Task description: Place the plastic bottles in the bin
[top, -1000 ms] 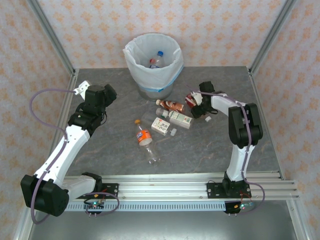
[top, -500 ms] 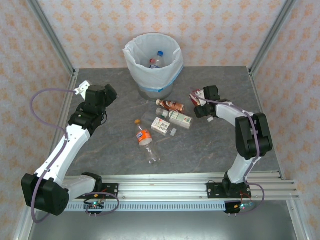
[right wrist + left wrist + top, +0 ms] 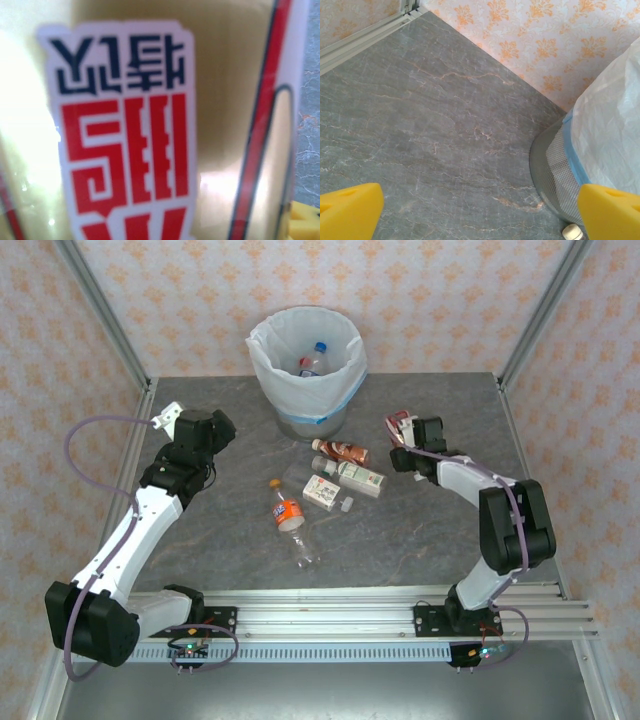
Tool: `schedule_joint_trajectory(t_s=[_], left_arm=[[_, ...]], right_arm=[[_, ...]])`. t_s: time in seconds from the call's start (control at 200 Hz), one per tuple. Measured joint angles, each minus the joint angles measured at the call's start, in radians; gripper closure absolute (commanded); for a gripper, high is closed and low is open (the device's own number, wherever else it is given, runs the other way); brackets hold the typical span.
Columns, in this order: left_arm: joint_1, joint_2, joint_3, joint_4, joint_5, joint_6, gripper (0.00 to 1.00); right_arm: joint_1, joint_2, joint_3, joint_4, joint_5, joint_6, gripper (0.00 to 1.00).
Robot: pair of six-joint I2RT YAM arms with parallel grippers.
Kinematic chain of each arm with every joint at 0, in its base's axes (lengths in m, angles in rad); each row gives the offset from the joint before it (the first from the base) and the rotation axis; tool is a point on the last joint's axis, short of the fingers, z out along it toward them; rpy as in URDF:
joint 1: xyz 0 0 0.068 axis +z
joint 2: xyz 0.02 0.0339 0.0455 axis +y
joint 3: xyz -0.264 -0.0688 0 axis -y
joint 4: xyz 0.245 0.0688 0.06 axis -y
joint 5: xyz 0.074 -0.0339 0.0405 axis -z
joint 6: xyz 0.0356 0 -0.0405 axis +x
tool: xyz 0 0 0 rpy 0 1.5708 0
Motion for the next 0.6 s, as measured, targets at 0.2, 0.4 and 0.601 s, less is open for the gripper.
schedule_joint_trajectory(t_s=[0.2,0.4,0.601], left_arm=[[0.0,0.0,0.0,0.0,0.0,0.0,0.0],[0.0,0.007,0.0,0.0,0.008,0.0,0.0],[0.0,0.02,-0.002,0.0,0.019,0.003,0.0]], right_arm=[[0.005,-0.055,-0.048,0.08,0.001,0.034,0.47],[0.019,-0.111,-0.048,0.13,0.005,0.063,0.47],[0.054,-0.177,-0.043,0.191,0.004,0.095,0.48]])
